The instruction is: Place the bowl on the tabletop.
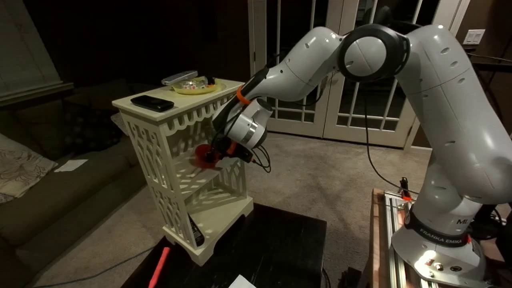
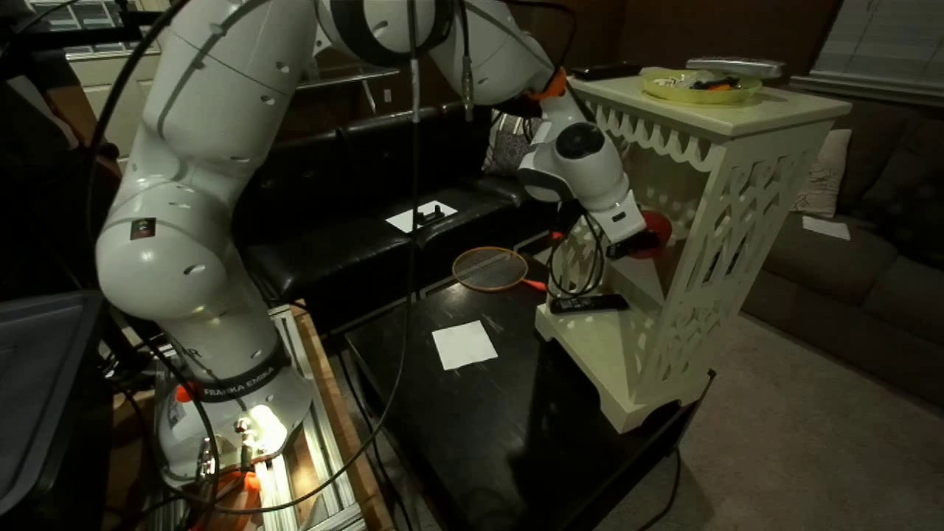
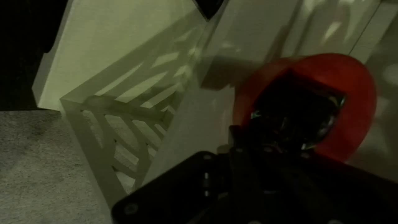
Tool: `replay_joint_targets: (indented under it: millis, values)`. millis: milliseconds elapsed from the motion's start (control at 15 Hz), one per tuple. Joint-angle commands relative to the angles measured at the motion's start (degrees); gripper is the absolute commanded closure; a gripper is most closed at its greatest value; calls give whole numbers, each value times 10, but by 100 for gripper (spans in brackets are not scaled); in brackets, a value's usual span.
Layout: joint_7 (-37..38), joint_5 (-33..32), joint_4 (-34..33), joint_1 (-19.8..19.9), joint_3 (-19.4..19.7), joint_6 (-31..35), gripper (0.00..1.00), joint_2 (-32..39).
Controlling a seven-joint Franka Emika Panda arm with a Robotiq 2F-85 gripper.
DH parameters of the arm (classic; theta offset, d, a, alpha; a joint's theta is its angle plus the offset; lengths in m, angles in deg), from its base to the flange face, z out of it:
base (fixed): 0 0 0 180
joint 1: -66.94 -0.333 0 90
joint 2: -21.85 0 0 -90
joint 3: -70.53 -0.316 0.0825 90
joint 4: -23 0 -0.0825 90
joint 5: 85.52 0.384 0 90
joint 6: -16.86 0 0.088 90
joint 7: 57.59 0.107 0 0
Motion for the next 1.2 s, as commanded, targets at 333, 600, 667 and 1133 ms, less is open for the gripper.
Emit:
replay_joint_targets:
  millis: [333,600,667,1133]
  values:
    - [97,-145,177,-117,143,-118,99,-136]
    - [139,-231,214,-164,202,-179,99,-172]
    - [145,-249,221,-171,212,-196,99,-177]
    - [224,-401,215,-86,146,-221,99,-121]
